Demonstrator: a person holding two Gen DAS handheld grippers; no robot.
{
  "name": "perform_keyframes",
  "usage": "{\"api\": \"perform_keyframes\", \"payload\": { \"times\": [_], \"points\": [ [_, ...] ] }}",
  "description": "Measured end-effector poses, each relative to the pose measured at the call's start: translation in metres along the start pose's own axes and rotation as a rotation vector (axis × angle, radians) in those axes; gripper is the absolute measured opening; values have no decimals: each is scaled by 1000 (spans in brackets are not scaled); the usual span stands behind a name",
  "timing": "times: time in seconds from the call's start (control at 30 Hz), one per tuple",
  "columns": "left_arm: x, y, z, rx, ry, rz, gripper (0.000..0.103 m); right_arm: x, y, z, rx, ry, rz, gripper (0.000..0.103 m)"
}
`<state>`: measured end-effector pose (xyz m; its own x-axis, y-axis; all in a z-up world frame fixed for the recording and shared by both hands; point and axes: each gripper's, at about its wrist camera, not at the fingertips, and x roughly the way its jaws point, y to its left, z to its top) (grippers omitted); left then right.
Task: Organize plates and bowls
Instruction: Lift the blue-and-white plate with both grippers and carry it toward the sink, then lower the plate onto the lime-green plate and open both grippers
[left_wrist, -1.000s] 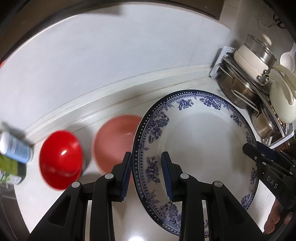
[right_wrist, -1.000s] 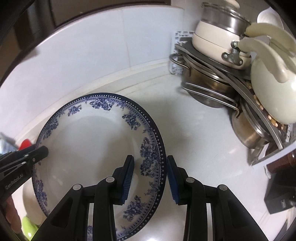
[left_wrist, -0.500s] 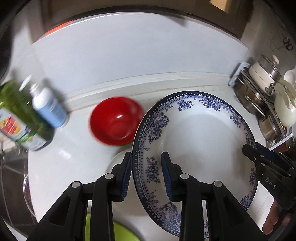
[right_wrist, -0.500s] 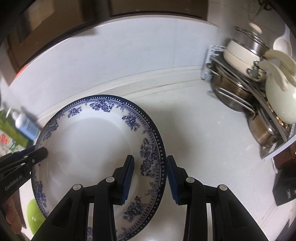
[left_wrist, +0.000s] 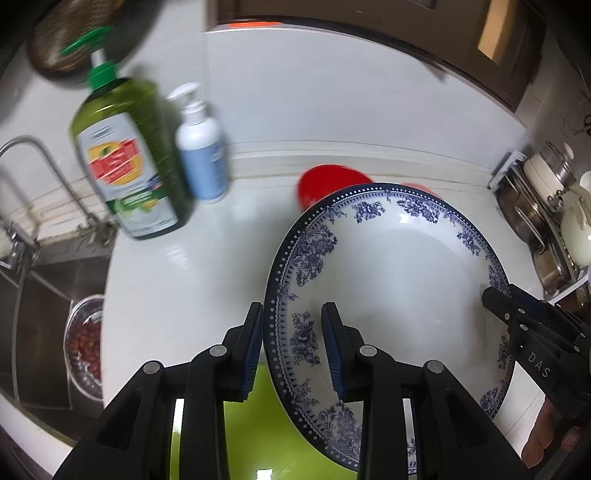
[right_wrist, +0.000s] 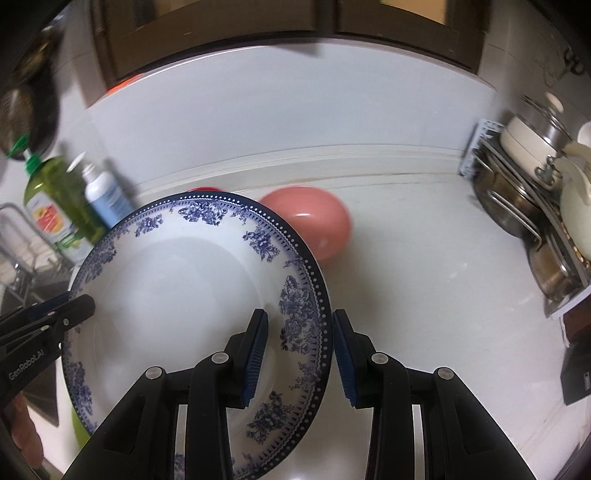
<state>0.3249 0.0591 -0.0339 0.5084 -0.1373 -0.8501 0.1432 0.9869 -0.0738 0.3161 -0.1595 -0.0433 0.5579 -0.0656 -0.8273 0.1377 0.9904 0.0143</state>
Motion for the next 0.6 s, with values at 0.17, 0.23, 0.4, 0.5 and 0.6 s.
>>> {"api": "perform_keyframes", "payload": {
  "times": [0.17, 0.23, 0.4, 0.5, 0.6],
  "points": [
    [-14, 28, -16, -28, -10, 19, 32, -7, 32, -12, -29, -3, 26, 37],
    [-21, 40, -23, -39, -16, 30, 32, -10, 43, -17, -41, -5, 36, 37],
    [-34, 64, -41, -65, -29, 51, 32, -19, 69, -29, -74, -9, 62, 37],
    [-41, 78, -51, -89, -34, 61, 32, -24, 83, -37, -92, -10, 78, 37],
    [-44, 91, -63, -114, -29, 65, 32, -26, 96, -44, -108, -13, 88, 37]
  ]
}}
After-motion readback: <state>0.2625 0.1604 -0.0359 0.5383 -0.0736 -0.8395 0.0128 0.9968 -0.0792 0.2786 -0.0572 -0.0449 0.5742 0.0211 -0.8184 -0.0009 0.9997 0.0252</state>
